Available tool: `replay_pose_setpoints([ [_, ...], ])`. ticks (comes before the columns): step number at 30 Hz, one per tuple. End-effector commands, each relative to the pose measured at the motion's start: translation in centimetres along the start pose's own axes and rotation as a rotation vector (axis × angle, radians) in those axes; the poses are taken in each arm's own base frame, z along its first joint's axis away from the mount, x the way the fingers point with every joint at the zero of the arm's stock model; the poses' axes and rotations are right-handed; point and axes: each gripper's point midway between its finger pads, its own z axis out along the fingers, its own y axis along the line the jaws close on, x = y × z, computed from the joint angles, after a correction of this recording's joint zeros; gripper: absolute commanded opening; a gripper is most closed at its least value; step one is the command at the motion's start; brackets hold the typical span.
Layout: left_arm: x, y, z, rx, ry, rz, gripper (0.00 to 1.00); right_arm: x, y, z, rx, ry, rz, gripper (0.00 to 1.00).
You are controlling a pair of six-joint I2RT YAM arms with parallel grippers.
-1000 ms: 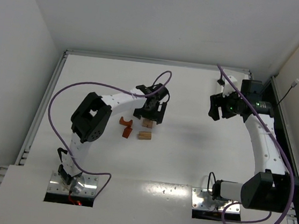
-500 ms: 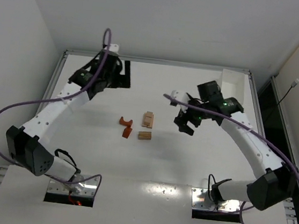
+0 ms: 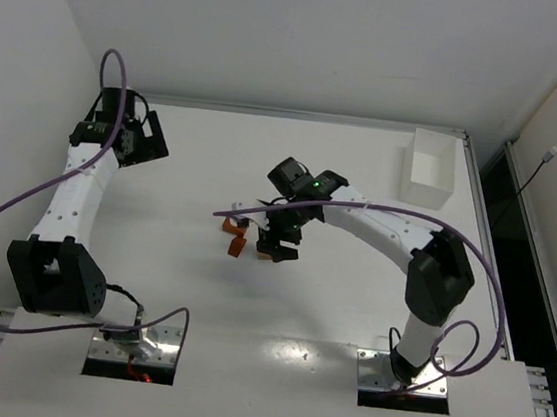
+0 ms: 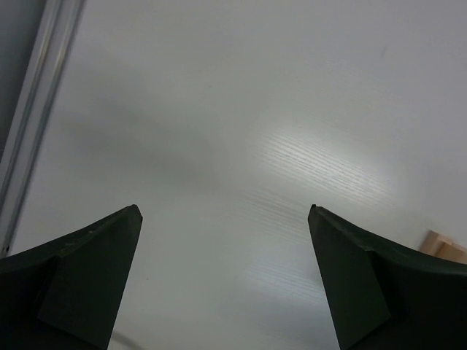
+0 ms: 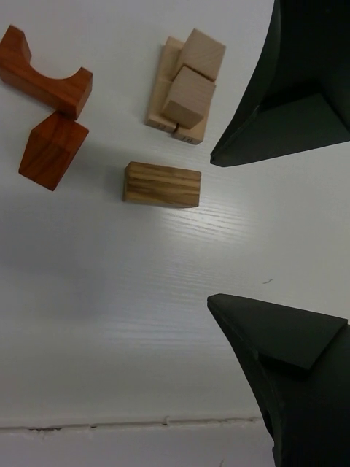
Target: Build the wood block tower
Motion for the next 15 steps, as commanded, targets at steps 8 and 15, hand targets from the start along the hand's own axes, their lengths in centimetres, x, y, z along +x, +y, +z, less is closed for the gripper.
replay_pose_setpoints([
  [8, -0.9, 3.1, -0.9, 0.040, -0.003, -0.079, 0.97, -0.6, -2.1, 4.0, -0.023, -0.015, -0.012, 0.52],
  [15, 0.2, 3.7, 0.1, 0.050, 0.022, -0.100, 0.97, 1.2, -3.0, 5.9, -0.004, 0.049, 0.009, 0.51],
])
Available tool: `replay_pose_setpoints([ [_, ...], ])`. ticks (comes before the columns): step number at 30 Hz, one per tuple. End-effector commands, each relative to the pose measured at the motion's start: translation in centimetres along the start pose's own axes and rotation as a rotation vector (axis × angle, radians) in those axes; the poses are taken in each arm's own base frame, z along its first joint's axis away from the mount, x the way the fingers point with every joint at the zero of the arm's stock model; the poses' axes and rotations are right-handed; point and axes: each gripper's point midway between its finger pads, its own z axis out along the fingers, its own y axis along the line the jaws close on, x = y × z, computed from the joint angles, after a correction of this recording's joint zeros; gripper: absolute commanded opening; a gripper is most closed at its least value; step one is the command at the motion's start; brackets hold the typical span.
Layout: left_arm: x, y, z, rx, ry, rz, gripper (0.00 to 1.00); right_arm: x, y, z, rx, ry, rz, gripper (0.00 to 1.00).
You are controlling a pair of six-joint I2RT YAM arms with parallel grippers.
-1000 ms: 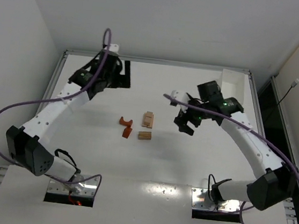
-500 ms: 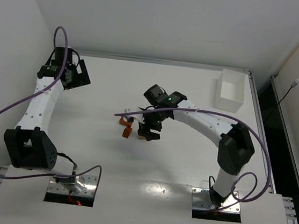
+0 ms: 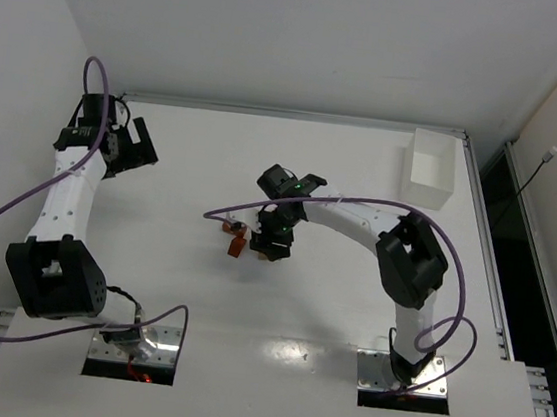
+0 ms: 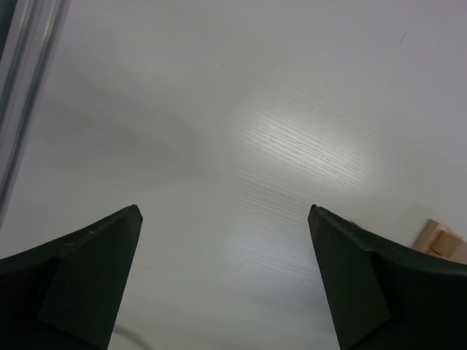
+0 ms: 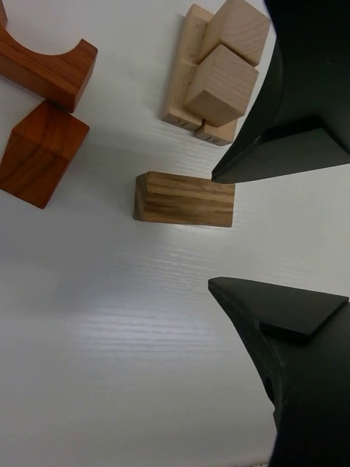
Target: Build the wood block tower
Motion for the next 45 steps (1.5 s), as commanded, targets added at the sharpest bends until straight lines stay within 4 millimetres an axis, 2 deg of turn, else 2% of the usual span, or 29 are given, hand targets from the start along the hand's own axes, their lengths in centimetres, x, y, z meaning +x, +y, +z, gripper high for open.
replay_pose_setpoints([
  [1, -0.8, 0.1, -0.8, 0.036, -0.043, -0.013, 0.97, -1.5, -1.8, 0.6, 0.036, -0.027, -0.023, 0.51],
  [7, -0.6, 0.6, -0.2, 0.040, -0.030, -0.029, 0.97, -0.8, -2.5, 1.4, 0.047, 0.007, -0.017, 0.51],
  [11, -0.6, 0.3, -0.3, 0.058, -0.026, -0.028, 0.97, -0.3, -3.1, 2.6, 0.047, 0.031, -0.010, 0.50],
  [12, -0.7, 0.6, -0.3, 0.052, -0.027, -0.035, 0.97, -0.6, -3.4, 2.4, 0.056, 0.023, -0.015, 0.50],
  [19, -0.4, 0.9, 0.4, 0.050, -0.008, -0.033, 0.97, 0.5, -3.2, 3.5, 0.032, 0.057, -0.009, 0.50],
  [21, -0.3, 0.9, 0.7, 0.048, 0.003, -0.034, 0.97, 0.2, -2.9, 3.7, 0.027, 0.057, -0.027, 0.50],
  [27, -0.2, 1.1, 1.3, 0.048, 0.012, -0.041, 0.97, 1.0, -2.6, 4.4, 0.029, 0.091, -0.030, 0.45],
  [32, -0.3, 1.1, 1.6, 0.048, 0.012, -0.041, 0.97, 0.7, -2.3, 4.5, 0.025, 0.091, -0.038, 0.26],
  [33, -0.3, 1.1, 1.6, 0.048, 0.012, -0.041, 0.97, 0.7, -2.3, 4.5, 0.025, 0.091, -0.038, 0.11],
  [34, -0.3, 0.9, 1.6, 0.057, 0.015, -0.041, 0.97, 0.2, -2.1, 4.3, 0.028, 0.085, -0.049, 0.04],
  [35, -0.3, 0.9, 1.6, 0.057, 0.015, -0.041, 0.97, 0.1, -2.0, 3.9, 0.029, 0.084, -0.050, 0.00],
  [37, -0.3, 0.9, 1.6, 0.057, 0.015, -0.041, 0.97, -1.4, -1.4, 2.4, 0.031, 0.048, -0.068, 0.00],
  [39, -0.1, 0.8, 1.8, 0.066, 0.018, -0.041, 0.97, -3.5, -0.6, 0.1, 0.011, -0.011, -0.054, 0.00],
  [40, -0.1, 0.8, 1.8, 0.066, 0.018, -0.041, 0.97, -5.8, -0.8, -2.5, 0.039, -0.070, -0.070, 0.00],
  [42, 0.3, 1.0, 2.0, 0.055, 0.025, -0.051, 0.97, -7.6, 0.7, -5.3, 0.002, -0.124, -0.035, 0.00],
  [43, 0.4, 0.6, 2.0, 0.061, 0.027, -0.042, 0.97, -8.5, 1.0, -6.6, 0.006, -0.149, -0.025, 0.00],
  [44, 0.3, 0.9, 1.8, 0.045, 0.028, -0.042, 0.97, -10.0, 1.3, -9.1, 0.025, -0.184, -0.015, 0.00],
  [45, 0.7, 0.6, 2.0, 0.038, 0.045, -0.059, 0.97, -10.3, 1.3, -10.0, 0.023, -0.201, 0.058, 0.00],
])
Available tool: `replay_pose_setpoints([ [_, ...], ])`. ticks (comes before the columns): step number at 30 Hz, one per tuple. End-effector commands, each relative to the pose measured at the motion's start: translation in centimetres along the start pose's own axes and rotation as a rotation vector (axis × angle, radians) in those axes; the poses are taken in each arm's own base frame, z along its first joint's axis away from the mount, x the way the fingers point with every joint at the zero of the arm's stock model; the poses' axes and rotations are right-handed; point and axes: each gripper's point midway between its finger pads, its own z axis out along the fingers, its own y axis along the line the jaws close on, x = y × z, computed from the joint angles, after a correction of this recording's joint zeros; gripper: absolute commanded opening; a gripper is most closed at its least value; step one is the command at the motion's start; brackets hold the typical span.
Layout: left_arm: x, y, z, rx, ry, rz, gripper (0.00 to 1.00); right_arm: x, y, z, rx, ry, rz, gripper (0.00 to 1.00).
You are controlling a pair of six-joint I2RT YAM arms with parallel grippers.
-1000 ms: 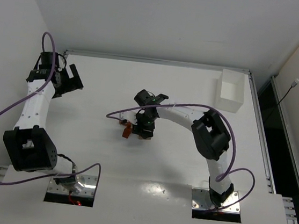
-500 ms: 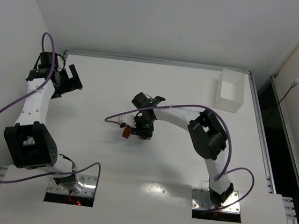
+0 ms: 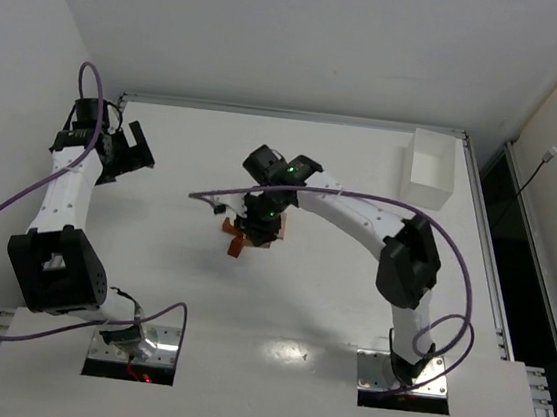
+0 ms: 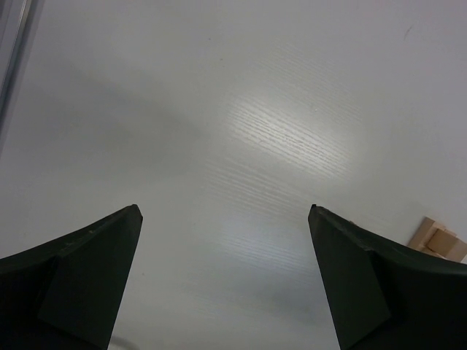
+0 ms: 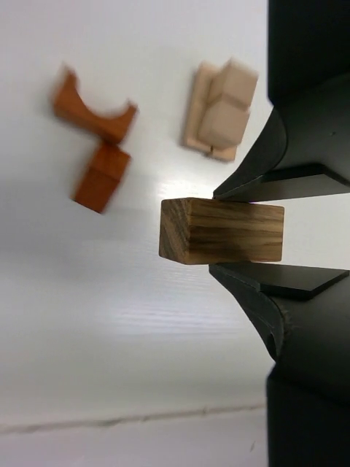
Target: Build the wood block tower
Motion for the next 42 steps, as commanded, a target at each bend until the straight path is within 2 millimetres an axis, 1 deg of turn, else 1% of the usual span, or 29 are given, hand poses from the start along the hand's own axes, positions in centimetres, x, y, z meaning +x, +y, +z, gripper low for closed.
replay_pose_setpoints([
  [1, -0.3, -0.1, 0.1, -0.017, -0.008, -0.034, 0.97, -7.1, 1.8, -9.6, 0.043, -0.226, 0.084, 0.00],
  [2, -0.3, 0.2, 0.1, -0.032, -0.013, -0.034, 0.97, -7.9, 1.0, -11.4, 0.079, -0.253, 0.129, 0.00],
  [3, -0.4, -0.4, 0.2, -0.030, -0.021, -0.026, 0.97, -7.2, 1.0, -11.3, 0.069, -0.222, 0.266, 0.00],
  [4, -0.2, -0.4, 0.0, -0.045, -0.030, -0.040, 0.97, -7.6, 0.1, -12.5, 0.096, -0.237, 0.333, 0.00],
  [5, -1.1, -0.6, -0.4, -0.062, -0.076, -0.039, 0.97, -6.9, -0.5, -12.2, 0.107, -0.208, 0.422, 0.00],
  [6, -1.1, -0.6, -0.4, -0.080, -0.084, -0.045, 0.95, -6.1, -0.9, -12.0, 0.145, -0.175, 0.504, 0.00],
  [7, -1.6, -0.6, -0.8, -0.096, -0.119, -0.089, 0.94, -5.3, -2.0, -11.8, 0.220, -0.186, 0.654, 0.00],
  [9, -1.8, -0.4, -0.8, -0.126, -0.134, -0.108, 0.93, -3.2, -4.1, -11.7, 0.385, -0.132, 0.801, 0.00],
  [11, -1.7, -0.6, -1.1, -0.140, -0.132, -0.154, 0.91, -2.3, -5.1, -11.9, 0.483, -0.125, 0.922, 0.00],
  [12, -1.7, -0.6, -1.1, -0.140, -0.132, -0.154, 0.91, -1.9, -5.7, -12.0, 0.505, -0.130, 0.963, 0.00],
  [14, -1.6, -0.4, -1.3, -0.153, -0.129, -0.163, 0.96, -2.0, -7.7, -12.6, 0.540, -0.188, 1.098, 0.00],
  [15, -1.6, -0.4, -1.3, -0.153, -0.129, -0.163, 0.98, -2.8, -8.7, -13.4, 0.540, -0.243, 1.155, 0.00],
  [16, -1.7, -0.1, -1.4, -0.166, -0.134, -0.153, 1.00, -1.9, -9.3, -13.5, 0.503, -0.265, 1.324, 0.00],
  [17, -1.8, 0.1, -1.4, -0.177, -0.139, -0.153, 1.00, -1.7, -9.8, -13.4, 0.473, -0.278, 1.414, 0.00],
  [18, -2.0, 0.2, -1.8, -0.182, -0.154, -0.154, 1.00, -1.5, -10.4, -13.2, 0.497, -0.282, 1.427, 0.00],
  [19, -1.8, 0.3, -1.8, -0.187, -0.144, -0.153, 1.00, -0.8, -11.0, -13.5, 0.597, -0.264, 1.449, 0.00],
  [20, -1.6, 0.5, -2.0, -0.194, -0.150, -0.163, 1.00, -1.1, -11.1, -13.7, 0.600, -0.279, 1.459, 0.00],
  [21, -1.5, 0.9, -2.1, -0.216, -0.149, -0.162, 1.00, -0.1, -11.5, -13.6, 0.652, -0.256, 1.482, 0.00],
  [23, -1.0, 1.5, -2.0, -0.247, -0.157, -0.216, 1.00, 0.2, -11.2, -13.0, 0.710, -0.230, 1.520, 0.00],
  [25, -0.9, 1.8, -2.1, -0.270, -0.162, -0.238, 1.00, 1.7, -11.7, -13.0, 0.799, -0.195, 1.547, 0.00],
  [29, -0.5, 1.5, -2.1, -0.247, -0.148, -0.226, 1.00, 1.0, -11.7, -12.3, 0.819, -0.196, 1.569, 0.00],
  [30, 0.0, 1.9, -1.9, -0.247, -0.127, -0.202, 1.00, 0.7, -11.5, -11.6, 0.822, -0.186, 1.564, 0.00],
  [31, 0.1, 1.2, -2.1, -0.203, -0.116, -0.191, 1.00, 0.5, -11.4, -10.8, 0.817, -0.177, 1.568, 0.00],
  [33, 0.5, 1.2, -1.8, -0.172, -0.093, -0.178, 1.00, 0.1, -11.1, -10.5, 0.834, -0.177, 1.579, 0.00],
  [34, 0.9, 0.7, -1.4, -0.142, -0.077, -0.178, 1.00, -0.1, -10.9, -9.5, 0.827, -0.159, 1.568, 0.00],
  [35, 0.9, 0.7, -1.4, -0.142, -0.076, -0.178, 1.00, 0.2, -11.0, -8.9, 0.827, -0.142, 1.570, 0.00],
  [36, 0.7, 1.1, -1.8, -0.145, -0.088, -0.178, 1.00, 0.4, -10.9, -8.9, 0.837, -0.136, 1.580, 0.00],
  [38, 1.0, 1.2, -1.6, -0.148, -0.079, -0.177, 1.00, 1.0, -10.8, -7.7, 0.826, -0.100, 1.584, 0.00],
  [42, 0.8, 1.1, -2.1, -0.140, -0.100, -0.169, 1.00, 1.6, -10.9, -6.9, 0.838, -0.070, 1.574, 0.00],
])
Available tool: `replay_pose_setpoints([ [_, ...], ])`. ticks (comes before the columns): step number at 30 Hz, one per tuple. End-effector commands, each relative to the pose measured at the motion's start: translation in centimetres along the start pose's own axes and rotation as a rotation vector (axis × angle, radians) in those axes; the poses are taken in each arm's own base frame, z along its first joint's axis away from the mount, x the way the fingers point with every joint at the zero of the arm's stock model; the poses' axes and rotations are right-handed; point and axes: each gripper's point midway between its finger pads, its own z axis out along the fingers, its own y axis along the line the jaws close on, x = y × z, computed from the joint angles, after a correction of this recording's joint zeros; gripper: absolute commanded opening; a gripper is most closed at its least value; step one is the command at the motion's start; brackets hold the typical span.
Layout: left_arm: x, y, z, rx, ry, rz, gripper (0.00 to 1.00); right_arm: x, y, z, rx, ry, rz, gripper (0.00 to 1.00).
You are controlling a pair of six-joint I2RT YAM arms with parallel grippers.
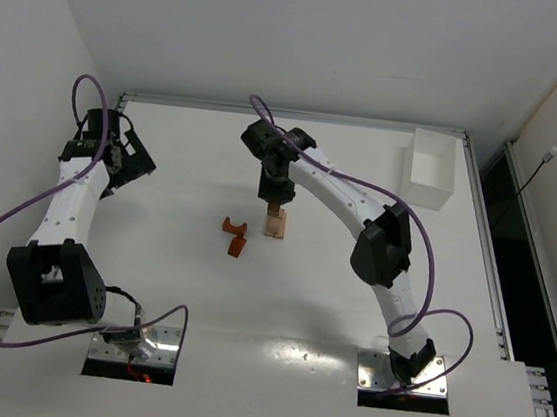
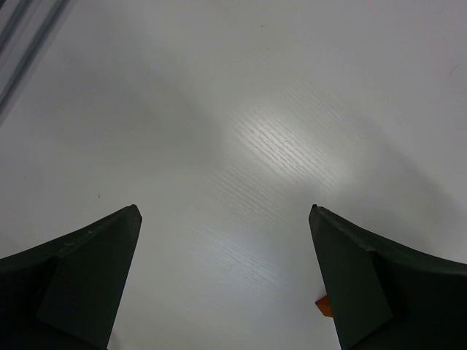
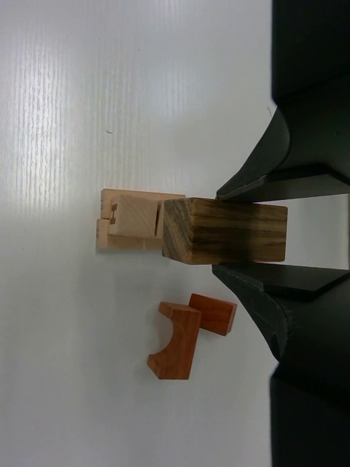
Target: Build the wood block tower
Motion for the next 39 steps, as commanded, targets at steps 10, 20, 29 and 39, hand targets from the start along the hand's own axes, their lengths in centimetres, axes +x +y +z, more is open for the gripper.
replay_pose_setpoints([
  [10, -0.6, -0.4, -1.5, 0.067, -0.047, -0.004, 1.00, 0.2, 0.3, 2.6, -0.024, 0.044, -0.017, 0.00],
  [20, -0.7, -0.5, -1.2, 0.066, -0.048, 0.005, 1.00, -0.1, -0.1, 4.1, -0.030, 0.071, -0.012, 0.00],
  [29, -0.9, -0.9, -0.9, 0.075, -0.044, 0.006, 1.00, 0.1, -0.4, 4.8, -0.029, 0.084, -0.015, 0.00],
  [39, -0.9, -1.0, -0.6, 0.087, -0.036, -0.001, 1.00, 1.0, -0.7, 5.3, -0.018, 0.112, -0.021, 0.00],
])
